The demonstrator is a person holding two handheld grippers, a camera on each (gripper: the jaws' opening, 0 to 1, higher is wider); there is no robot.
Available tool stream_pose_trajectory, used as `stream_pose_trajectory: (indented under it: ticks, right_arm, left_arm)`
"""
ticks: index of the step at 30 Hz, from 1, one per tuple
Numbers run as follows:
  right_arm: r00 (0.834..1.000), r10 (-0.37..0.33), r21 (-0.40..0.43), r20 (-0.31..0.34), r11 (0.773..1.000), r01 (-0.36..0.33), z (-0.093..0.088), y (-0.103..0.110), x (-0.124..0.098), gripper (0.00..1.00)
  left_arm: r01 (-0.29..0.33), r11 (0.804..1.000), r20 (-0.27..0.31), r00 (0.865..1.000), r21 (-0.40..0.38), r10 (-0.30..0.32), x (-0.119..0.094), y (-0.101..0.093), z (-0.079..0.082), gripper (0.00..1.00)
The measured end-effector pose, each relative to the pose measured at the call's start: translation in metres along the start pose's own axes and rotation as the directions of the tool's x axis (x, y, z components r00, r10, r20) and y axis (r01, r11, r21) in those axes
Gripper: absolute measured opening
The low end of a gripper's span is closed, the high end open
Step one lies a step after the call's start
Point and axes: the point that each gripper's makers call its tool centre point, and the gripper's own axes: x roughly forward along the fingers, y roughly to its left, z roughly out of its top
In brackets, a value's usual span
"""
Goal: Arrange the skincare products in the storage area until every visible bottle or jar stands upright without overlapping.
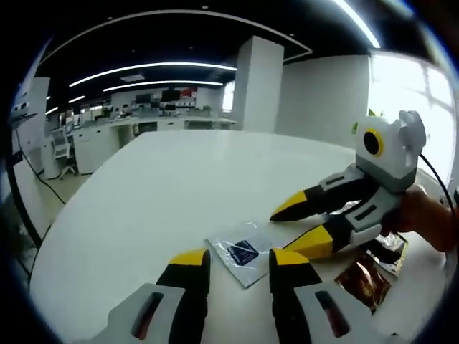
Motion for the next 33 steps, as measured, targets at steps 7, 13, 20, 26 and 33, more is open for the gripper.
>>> stream_pose_trajectory:
  ticks: [7, 13, 20, 26, 33]
  right_arm:
    - [1.0, 0.02, 0.003, 0.02, 1.0, -0.02, 0.0, 0.003, 0.0, 0.27]
    - [0.999, 0.033, -0.005, 0.02, 0.999, -0.033, 0.0, 0.004, -0.001, 0.25]
    - [0.999, 0.047, -0.009, 0.019, 0.999, -0.047, 0.001, 0.004, -0.002, 0.25]
    - [0.998, 0.055, -0.008, 0.025, 0.998, -0.054, 0.0, 0.004, -0.002, 0.25]
    - [0.998, 0.053, -0.008, 0.022, 0.999, -0.053, -0.001, 0.003, -0.003, 0.25]
  left_arm:
    - [0.018, 1.0, 0.002, 1.0, 0.002, -0.018, 0.003, -0.003, 0.001, 0.31]
    - [0.044, 0.999, 0.008, 0.999, -0.018, -0.044, 0.005, -0.009, 0.002, 0.28]
    - [0.07, 0.994, 0.024, 0.997, -0.08, -0.068, 0.003, -0.007, 0.006, 0.24]
    - [0.092, 0.987, 0.031, 0.996, -0.134, -0.089, 0.001, -0.008, 0.004, 0.21]
    - [0.117, 0.976, 0.046, 0.993, -0.182, -0.11, -0.002, -0.011, 0.005, 0.18]
